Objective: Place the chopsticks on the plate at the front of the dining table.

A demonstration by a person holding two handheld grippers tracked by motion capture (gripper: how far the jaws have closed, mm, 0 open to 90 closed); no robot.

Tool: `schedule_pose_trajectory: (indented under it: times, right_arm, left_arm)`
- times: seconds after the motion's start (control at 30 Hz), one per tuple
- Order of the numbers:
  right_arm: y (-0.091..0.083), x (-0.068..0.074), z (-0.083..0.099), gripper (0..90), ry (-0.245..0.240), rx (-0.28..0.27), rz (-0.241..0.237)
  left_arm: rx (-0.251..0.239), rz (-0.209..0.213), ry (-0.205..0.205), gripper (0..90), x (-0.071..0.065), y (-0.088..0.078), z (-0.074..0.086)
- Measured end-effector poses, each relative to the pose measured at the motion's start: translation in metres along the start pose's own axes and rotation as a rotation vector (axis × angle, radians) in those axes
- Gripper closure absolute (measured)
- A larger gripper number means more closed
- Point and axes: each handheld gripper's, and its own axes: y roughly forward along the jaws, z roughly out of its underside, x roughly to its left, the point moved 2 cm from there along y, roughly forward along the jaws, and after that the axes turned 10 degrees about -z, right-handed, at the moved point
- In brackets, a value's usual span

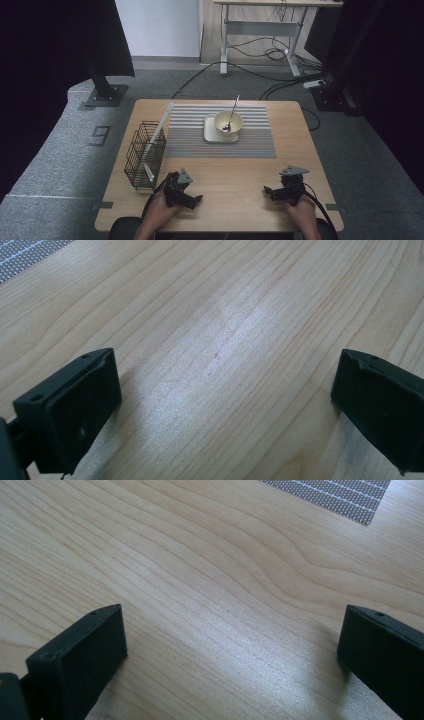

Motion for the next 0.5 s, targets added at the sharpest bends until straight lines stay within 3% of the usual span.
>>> schedule_pose_trajectory:
  times: [0.5]
  right_arm:
    - [0.0, 0.0001, 0.0, 0.0, 0.0, 0.0, 0.0]
  left_arm:
    - [-0.004, 0.017, 0.02, 0.0, -0.0036, -0.0006, 0.0001]
